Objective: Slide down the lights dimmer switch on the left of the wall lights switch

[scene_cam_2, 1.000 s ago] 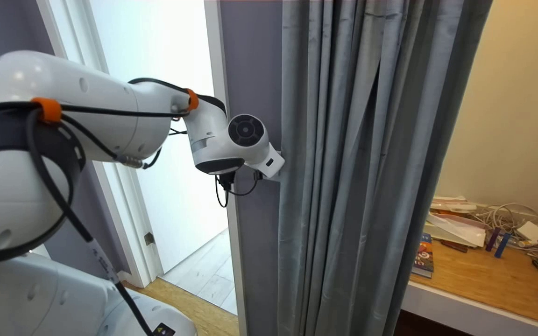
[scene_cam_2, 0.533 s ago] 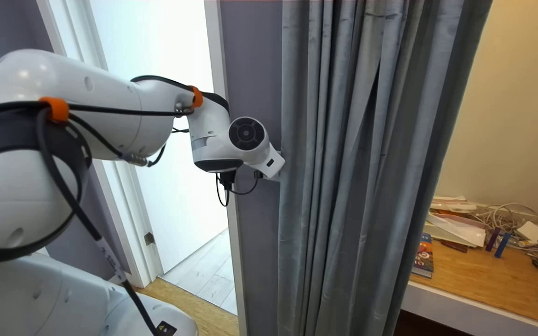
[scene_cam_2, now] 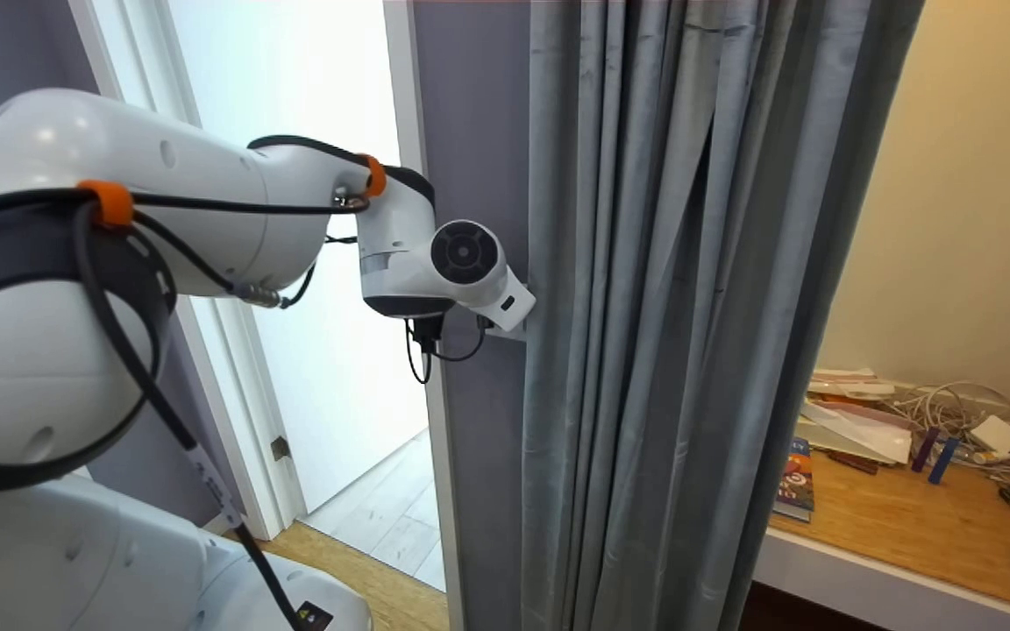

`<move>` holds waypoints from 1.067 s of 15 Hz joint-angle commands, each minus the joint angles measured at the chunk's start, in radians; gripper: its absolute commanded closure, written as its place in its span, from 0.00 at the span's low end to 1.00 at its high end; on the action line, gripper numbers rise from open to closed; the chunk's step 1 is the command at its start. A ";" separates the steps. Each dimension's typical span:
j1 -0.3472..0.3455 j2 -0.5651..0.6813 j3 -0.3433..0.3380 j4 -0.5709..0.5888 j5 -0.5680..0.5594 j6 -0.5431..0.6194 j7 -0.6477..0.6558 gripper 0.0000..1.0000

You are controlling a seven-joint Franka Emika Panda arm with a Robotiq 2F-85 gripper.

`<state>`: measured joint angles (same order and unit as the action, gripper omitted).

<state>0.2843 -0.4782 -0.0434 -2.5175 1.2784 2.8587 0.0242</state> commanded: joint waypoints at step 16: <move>0.016 0.064 -0.048 0.031 0.065 0.012 -0.080 0.84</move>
<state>0.2843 -0.4649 -0.0740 -2.5223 1.2960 2.8582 -0.0118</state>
